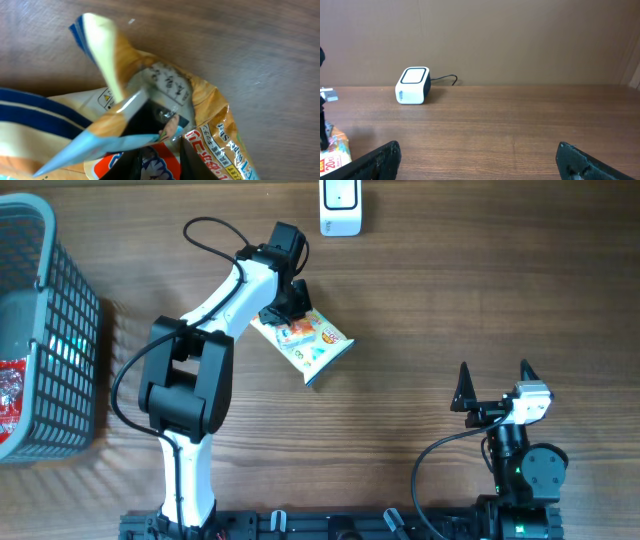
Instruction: Scan the item barcode
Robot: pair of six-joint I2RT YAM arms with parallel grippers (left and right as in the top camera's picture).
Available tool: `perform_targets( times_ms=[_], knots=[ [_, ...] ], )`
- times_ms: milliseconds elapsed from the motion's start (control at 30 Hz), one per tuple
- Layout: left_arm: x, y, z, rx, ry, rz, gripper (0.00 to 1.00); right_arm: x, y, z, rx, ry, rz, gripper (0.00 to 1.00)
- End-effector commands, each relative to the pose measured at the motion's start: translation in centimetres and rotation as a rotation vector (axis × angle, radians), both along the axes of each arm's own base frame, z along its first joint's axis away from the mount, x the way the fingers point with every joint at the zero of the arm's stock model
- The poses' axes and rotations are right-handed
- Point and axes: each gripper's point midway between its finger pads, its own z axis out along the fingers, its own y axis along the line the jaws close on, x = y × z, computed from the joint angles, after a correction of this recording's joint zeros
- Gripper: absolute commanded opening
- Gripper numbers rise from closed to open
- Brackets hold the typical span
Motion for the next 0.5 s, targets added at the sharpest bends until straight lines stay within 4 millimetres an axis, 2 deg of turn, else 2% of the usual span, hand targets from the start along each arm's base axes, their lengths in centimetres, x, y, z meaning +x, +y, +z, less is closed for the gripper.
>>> perform_targets(
  times_ms=[0, 100, 133, 233, 267, 300, 333, 400, 467],
  knots=[
    [-1.1, 3.5, -0.7, 0.091, 0.076, 0.048, 0.22, 0.0, -0.3, 0.2, 0.008, -0.009, -0.015, 1.0],
    [1.1, 4.5, 4.3, 0.067, 0.011, 0.087, 0.23, 0.0, -0.3, 0.2, 0.008, -0.009, -0.015, 1.0],
    [2.1, 4.8, 6.7, 0.054, -0.031, 0.101, 0.26, 0.0, -0.3, 0.2, 0.008, -0.009, -0.015, 1.0],
    [4.3, 5.5, 12.9, 0.016, -0.155, 0.13, 0.54, 0.0, -0.3, 0.2, 0.008, -0.009, -0.015, 1.0],
    [5.1, 5.9, 15.9, -0.001, -0.218, 0.143, 0.69, 0.0, -0.3, 0.2, 0.008, -0.009, -0.015, 1.0],
    [5.5, 6.4, 18.0, -0.012, -0.266, 0.15, 0.93, 0.0, -0.3, 0.2, 0.008, -0.008, -0.015, 1.0],
    [5.9, 7.2, 20.6, -0.022, -0.323, 0.169, 1.0, 0.0, -0.3, 0.2, 0.008, -0.009, -0.015, 1.0],
    [6.3, 9.1, 24.1, -0.018, -0.405, 0.21, 1.0, 0.0, -0.3, 0.2, 0.008, -0.009, -0.015, 1.0],
    [6.0, 12.9, 27.2, 0.039, -0.486, 0.292, 1.0, 0.0, -0.3, 0.2, 0.008, -0.009, -0.015, 1.0]
  ],
)
